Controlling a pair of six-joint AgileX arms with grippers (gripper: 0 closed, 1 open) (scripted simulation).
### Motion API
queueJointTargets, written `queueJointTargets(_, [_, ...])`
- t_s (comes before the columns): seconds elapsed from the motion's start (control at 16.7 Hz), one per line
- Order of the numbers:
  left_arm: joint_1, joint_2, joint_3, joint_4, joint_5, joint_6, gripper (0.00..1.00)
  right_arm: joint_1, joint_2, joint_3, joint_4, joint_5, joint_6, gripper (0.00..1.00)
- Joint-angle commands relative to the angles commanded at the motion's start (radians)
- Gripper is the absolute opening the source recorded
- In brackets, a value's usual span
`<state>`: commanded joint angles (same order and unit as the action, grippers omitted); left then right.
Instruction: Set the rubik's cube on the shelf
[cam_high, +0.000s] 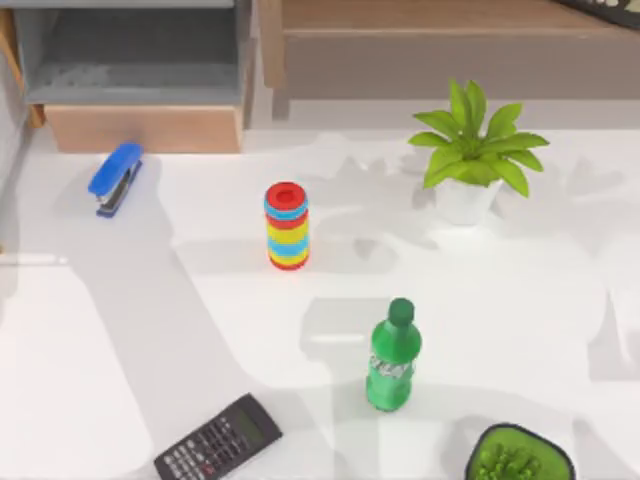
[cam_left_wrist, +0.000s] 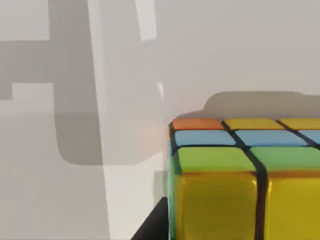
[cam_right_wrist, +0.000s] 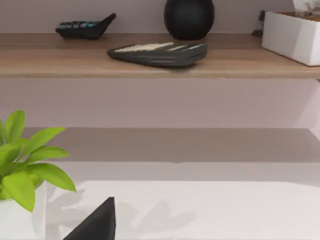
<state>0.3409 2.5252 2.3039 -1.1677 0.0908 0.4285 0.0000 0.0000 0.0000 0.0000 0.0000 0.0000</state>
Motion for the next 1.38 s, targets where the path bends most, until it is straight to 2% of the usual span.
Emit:
queueJointTargets(0.48, [0.003,-0.009,-0.005,-0.011,-0.002,-0.012,0.0,0.0,0.0,0.0,0.0,0.0,0.0,1.0])
queueJointTargets(0.96, [0.021,-0.137,0.014,-0.065,-0.021,-0.184,0.0,0.0,0.0,0.0,0.0,0.0,0.0,1.0])
queueJointTargets(1.38, [0.024,-0.069,0.107,-0.109,0.022,-0.084,0.0,0.0,0.0,0.0,0.0,0.0,0.0,1.0])
